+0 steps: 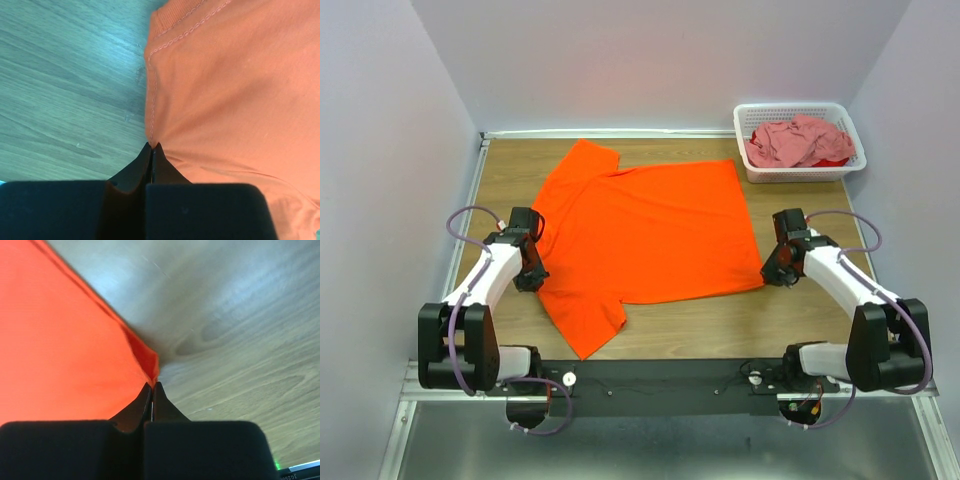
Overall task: Fold and stack the t-shirts
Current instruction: Fold the tshirt
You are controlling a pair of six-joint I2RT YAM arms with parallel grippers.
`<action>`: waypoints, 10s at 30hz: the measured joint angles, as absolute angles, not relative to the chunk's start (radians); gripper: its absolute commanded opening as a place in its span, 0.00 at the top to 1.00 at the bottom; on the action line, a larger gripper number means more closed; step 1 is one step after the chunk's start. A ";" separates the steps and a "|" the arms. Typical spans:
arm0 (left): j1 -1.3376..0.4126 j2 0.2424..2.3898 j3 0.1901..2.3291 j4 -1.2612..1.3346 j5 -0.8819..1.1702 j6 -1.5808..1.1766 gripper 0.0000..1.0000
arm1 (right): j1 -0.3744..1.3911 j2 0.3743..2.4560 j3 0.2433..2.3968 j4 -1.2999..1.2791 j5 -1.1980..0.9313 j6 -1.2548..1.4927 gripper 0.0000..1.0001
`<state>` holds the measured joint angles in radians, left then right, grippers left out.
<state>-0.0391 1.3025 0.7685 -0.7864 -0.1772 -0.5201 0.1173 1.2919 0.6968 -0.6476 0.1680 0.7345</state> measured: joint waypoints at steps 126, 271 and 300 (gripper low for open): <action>0.196 1.367 0.711 -0.285 0.049 -0.587 0.34 | -0.065 1.544 0.741 -0.164 -0.280 0.780 0.29; -0.418 1.769 1.333 -0.576 -0.538 -0.398 0.87 | 0.085 1.380 0.841 -0.541 -0.252 0.425 0.32; -0.043 1.302 0.818 -0.384 -0.213 -0.517 0.51 | 0.038 1.423 0.805 -0.408 -0.152 0.592 0.31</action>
<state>-0.0429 1.3018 0.8177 -0.3840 -0.2131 -0.5171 0.0383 1.4227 0.8055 -0.4084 -0.1516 0.5919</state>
